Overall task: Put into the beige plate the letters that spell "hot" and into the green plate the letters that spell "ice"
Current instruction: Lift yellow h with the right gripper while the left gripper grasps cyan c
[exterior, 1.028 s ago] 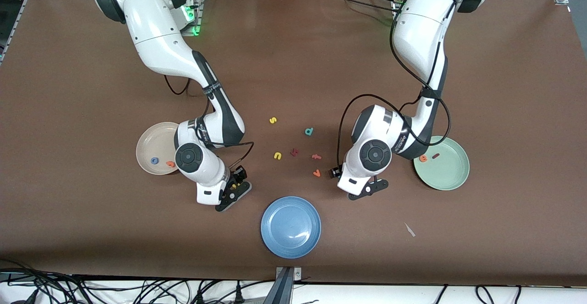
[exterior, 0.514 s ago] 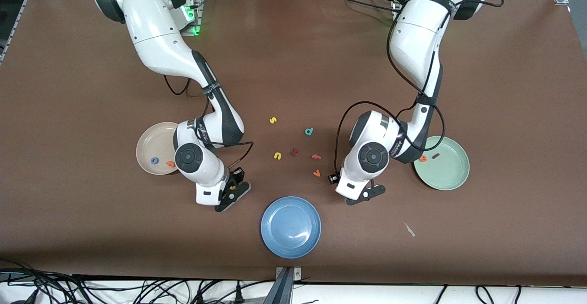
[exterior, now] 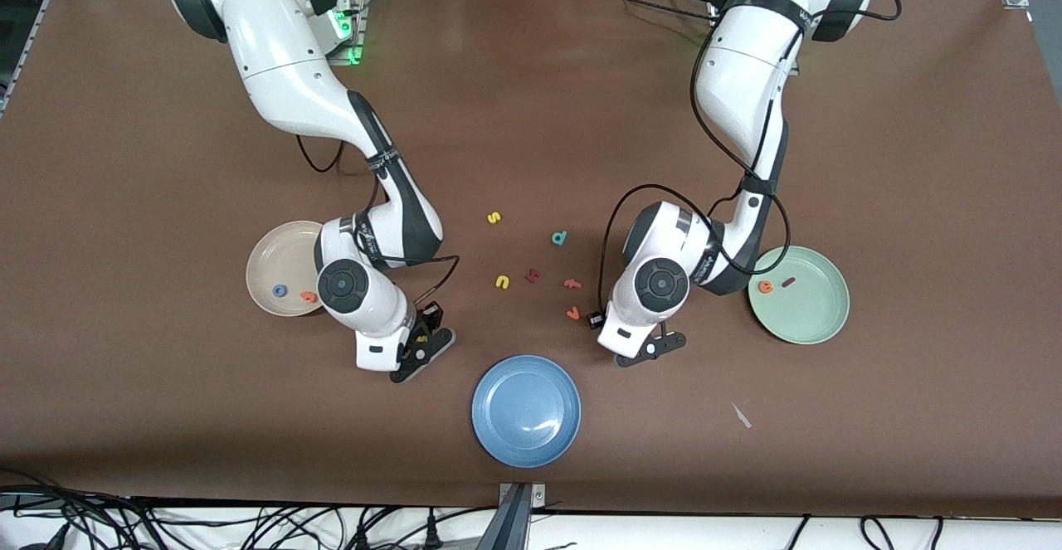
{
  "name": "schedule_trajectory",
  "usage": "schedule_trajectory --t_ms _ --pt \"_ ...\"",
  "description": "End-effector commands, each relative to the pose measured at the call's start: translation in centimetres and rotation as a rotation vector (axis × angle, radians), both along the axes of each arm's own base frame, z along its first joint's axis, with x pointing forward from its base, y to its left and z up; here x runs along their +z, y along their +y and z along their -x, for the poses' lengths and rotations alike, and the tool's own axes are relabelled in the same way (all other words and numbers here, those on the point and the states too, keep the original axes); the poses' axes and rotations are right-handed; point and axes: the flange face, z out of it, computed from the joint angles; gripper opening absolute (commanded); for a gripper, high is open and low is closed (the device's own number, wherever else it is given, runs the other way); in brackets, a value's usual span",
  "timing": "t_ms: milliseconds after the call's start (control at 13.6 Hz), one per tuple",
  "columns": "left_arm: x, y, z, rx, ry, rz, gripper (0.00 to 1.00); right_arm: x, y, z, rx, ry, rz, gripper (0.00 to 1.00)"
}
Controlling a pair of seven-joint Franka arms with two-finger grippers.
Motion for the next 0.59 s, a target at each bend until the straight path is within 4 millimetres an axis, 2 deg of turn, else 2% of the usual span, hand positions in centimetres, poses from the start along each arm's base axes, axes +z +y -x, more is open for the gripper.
schedule_trajectory --t_ms 0,73,220,294,367,441,514 --pt "-0.3 -0.7 0.0 0.009 0.004 0.014 0.52 -0.6 0.6 0.4 -0.035 0.052 0.004 0.13" --pt "-0.5 -0.6 0.0 0.009 0.006 0.013 0.5 -0.4 0.5 0.5 -0.061 0.077 0.012 0.12" --pt "-0.6 -0.6 0.0 -0.002 0.007 0.013 0.29 1.4 0.7 0.3 -0.132 0.119 0.02 0.12" --pt "-0.8 -0.6 0.1 -0.003 0.009 0.012 0.23 2.2 0.7 0.4 -0.176 0.141 0.025 0.12" --pt "-1.1 -0.5 0.2 -0.002 0.013 0.009 0.23 2.8 0.7 0.7 -0.224 0.162 0.031 0.12" --pt "-1.5 -0.4 0.3 -0.002 0.017 0.007 0.12 3.7 0.8 0.9 -0.291 0.184 0.039 0.12" --pt "-1.5 -0.3 0.2 -0.001 0.017 0.007 0.08 4.1 0.6 1.2 -0.341 0.212 0.06 0.12"
